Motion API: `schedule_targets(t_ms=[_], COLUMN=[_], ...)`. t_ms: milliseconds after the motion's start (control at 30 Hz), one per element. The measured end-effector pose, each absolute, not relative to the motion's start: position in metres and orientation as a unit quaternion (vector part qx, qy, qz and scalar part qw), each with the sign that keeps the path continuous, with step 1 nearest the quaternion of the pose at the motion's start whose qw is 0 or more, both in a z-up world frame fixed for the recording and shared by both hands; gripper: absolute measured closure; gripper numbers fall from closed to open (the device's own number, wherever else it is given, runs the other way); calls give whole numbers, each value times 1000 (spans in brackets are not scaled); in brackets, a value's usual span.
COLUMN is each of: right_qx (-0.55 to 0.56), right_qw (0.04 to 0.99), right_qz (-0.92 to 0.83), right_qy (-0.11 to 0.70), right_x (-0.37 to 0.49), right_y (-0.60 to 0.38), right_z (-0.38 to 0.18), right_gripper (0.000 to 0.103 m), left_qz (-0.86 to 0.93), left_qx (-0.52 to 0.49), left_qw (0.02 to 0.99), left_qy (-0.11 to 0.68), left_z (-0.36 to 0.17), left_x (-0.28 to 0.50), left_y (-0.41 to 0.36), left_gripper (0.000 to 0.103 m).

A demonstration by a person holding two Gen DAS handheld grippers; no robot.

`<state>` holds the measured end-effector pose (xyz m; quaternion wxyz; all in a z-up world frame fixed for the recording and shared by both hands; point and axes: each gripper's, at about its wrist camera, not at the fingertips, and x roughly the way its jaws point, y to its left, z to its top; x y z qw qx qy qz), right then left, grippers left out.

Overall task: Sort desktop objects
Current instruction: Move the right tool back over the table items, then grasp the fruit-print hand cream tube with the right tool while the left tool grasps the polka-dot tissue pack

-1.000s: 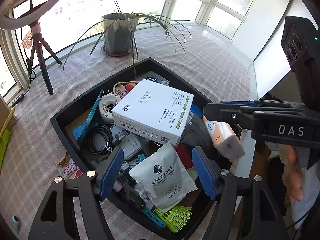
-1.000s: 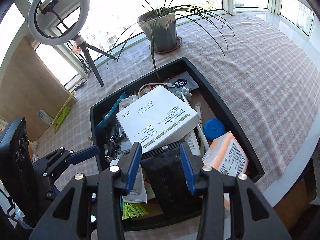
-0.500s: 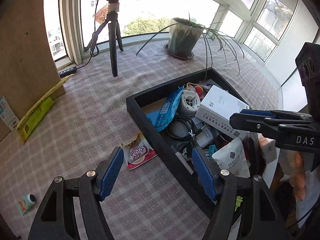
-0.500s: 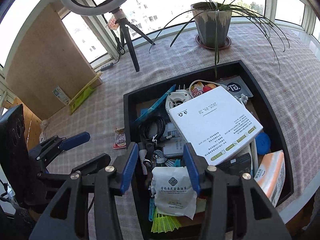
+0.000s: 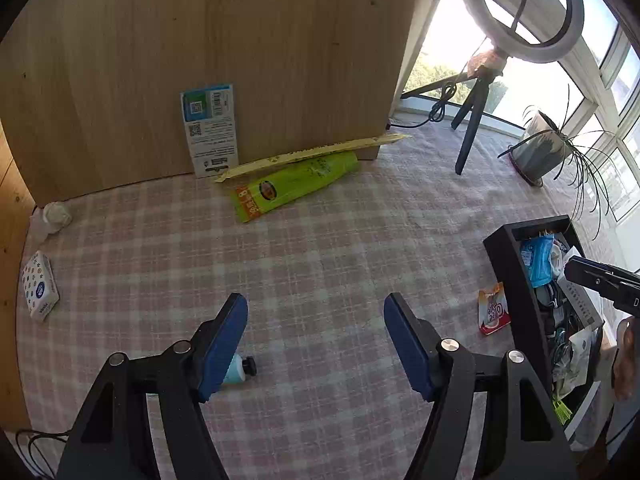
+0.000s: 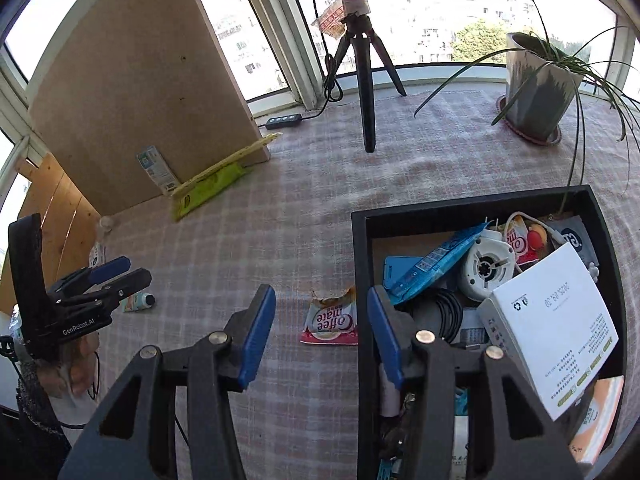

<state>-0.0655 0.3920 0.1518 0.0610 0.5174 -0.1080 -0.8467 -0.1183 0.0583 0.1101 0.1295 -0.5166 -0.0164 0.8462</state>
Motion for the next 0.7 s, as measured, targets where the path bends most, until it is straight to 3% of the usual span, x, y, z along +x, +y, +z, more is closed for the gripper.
schedule_targets(t_ms=[333,700], right_qx=[559,608], right_qw=[120,241], right_qz=[-814,-751], right_qy=[-96,-95], right_x=[-115,-100], right_y=[326,220], right_z=[128,105], right_gripper=[55,55], left_qz=[851,839], left_qx=[-521,-531], left_qw=[28,-47], left_qy=[-60,-108], left_z=[98,78], left_x=[-123,-124], left_y=[-64,-146], left_gripper=[34,34])
